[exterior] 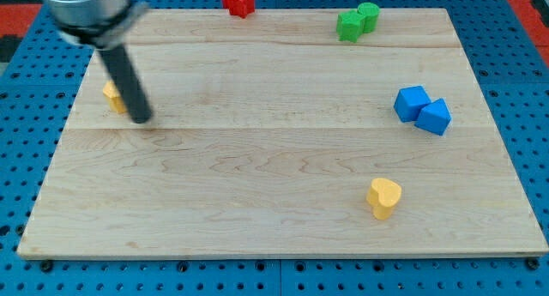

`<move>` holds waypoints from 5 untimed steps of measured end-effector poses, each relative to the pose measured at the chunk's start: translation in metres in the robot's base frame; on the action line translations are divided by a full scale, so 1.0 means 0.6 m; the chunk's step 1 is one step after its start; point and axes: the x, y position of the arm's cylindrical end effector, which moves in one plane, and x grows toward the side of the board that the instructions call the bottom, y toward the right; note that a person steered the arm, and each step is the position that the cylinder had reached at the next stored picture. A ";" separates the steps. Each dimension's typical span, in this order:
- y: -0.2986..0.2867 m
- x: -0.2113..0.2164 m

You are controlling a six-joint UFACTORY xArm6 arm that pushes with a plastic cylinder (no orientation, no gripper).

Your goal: Push the yellow heart closer to yellow hexagon

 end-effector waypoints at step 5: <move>0.392 0.187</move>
